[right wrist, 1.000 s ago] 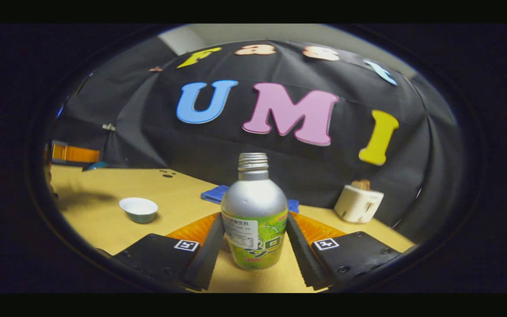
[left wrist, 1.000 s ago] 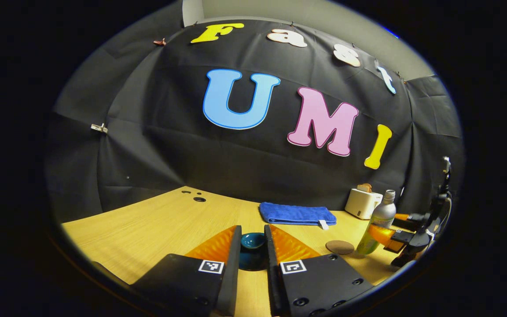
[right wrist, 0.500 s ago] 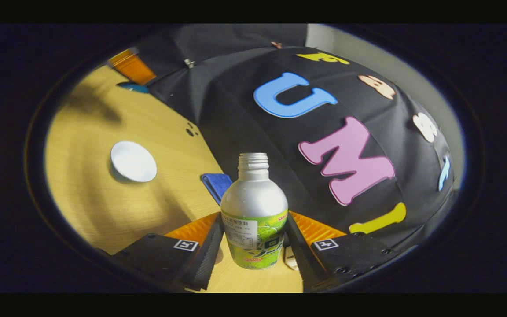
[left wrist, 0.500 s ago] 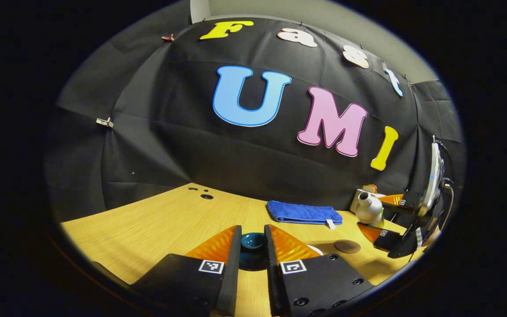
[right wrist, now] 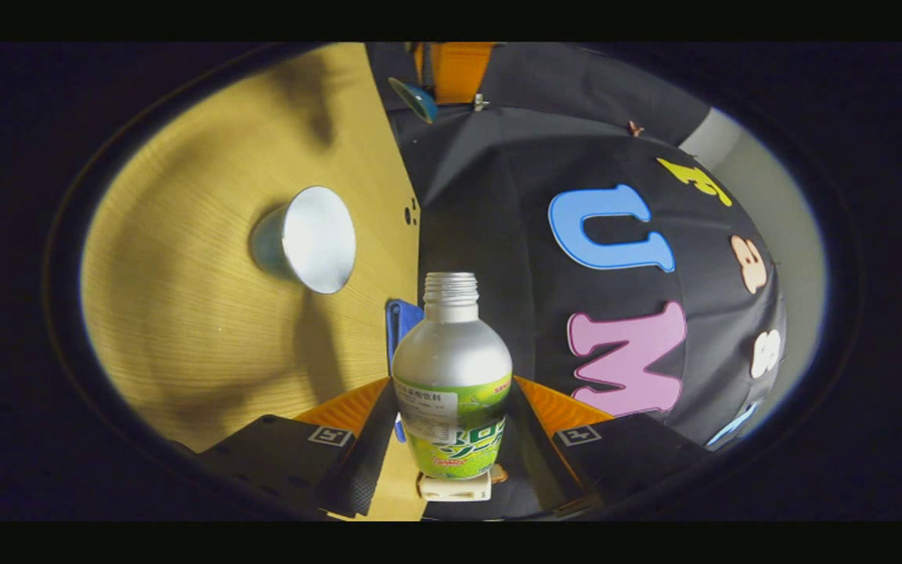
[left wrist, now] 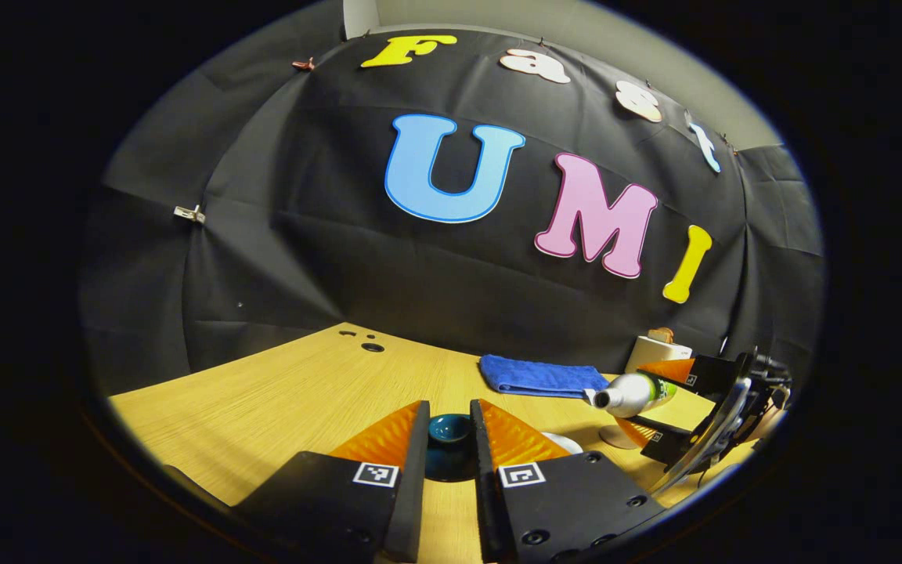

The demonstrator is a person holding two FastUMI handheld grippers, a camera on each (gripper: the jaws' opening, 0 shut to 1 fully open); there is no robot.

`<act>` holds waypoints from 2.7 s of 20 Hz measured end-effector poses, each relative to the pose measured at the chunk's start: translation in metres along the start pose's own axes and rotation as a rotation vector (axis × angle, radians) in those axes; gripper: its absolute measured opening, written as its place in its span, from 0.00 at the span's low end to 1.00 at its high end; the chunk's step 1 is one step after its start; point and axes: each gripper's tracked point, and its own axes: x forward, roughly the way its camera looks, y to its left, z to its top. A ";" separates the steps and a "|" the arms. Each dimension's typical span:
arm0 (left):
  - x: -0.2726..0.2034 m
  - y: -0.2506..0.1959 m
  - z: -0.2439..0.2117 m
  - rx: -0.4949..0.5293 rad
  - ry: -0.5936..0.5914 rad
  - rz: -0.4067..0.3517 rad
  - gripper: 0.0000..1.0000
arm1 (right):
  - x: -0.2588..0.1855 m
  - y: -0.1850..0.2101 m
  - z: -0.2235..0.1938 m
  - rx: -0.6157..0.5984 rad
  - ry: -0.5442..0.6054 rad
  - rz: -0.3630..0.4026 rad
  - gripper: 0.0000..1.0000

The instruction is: Open the teacup lid with one hand, grasp the water bottle and pour water into the teacup with the other hand; after pouring, place the water bottle on the coaster and then close the teacup lid.

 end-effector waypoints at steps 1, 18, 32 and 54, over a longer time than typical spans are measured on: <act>0.000 0.001 0.000 -0.001 -0.002 0.000 0.32 | 0.003 0.002 0.003 -0.021 -0.006 0.007 0.79; 0.000 0.004 0.001 0.004 0.006 0.005 0.32 | 0.014 0.006 0.019 -0.379 -0.051 0.027 0.75; 0.000 0.003 0.002 0.009 0.005 -0.001 0.32 | 0.018 -0.001 0.021 -0.522 -0.070 0.031 0.78; -0.001 0.005 0.005 0.001 0.003 -0.001 0.32 | 0.021 -0.050 0.047 -0.916 -0.161 -0.172 0.78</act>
